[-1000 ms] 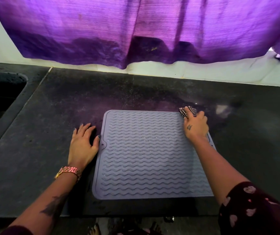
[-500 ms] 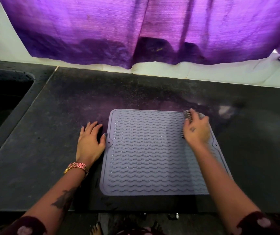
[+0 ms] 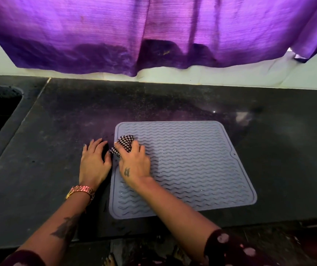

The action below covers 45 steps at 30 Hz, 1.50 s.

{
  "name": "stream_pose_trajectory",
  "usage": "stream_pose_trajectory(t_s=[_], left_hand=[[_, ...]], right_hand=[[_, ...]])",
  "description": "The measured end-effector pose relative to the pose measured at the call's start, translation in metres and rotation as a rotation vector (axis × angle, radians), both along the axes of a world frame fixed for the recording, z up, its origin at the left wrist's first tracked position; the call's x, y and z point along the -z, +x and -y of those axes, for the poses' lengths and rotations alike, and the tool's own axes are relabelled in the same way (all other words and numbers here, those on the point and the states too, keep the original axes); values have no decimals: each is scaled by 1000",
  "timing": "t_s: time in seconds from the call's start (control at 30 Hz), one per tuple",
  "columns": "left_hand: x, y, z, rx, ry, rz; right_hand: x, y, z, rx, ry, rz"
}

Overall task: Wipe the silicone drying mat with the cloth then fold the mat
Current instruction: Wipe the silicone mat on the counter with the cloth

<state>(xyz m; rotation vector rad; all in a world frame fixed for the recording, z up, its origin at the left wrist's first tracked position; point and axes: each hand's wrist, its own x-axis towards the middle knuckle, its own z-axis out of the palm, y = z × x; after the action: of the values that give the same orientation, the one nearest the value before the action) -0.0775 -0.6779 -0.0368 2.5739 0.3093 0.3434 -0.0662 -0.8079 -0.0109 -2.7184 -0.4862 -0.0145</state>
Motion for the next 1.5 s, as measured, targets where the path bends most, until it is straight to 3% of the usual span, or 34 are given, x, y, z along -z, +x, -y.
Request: stream_pose_trajectory(t_s=[0.13, 0.7, 0.87, 1.07, 1.27, 1.33, 1.5], left_hand=[[1, 0, -1, -4, 8, -17], [7, 0, -2, -22, 32, -4], [4, 0, -1, -22, 22, -6], [0, -1, 0, -15, -16, -7], [0, -3, 0, -22, -153, 60], [-2, -4, 0, -5, -192, 71], [-3, -7, -2, -9, -229, 109]], right_hand=[[1, 6, 22, 18, -19, 23], [-11, 45, 248, 530, -109, 60], [-13, 49, 278, 628, -89, 52], [-16, 23, 223, 602, 152, 98], [-12, -43, 86, 300, 303, 15], [-11, -63, 44, 186, 300, -11], [2, -85, 0, 8, 76, -9]])
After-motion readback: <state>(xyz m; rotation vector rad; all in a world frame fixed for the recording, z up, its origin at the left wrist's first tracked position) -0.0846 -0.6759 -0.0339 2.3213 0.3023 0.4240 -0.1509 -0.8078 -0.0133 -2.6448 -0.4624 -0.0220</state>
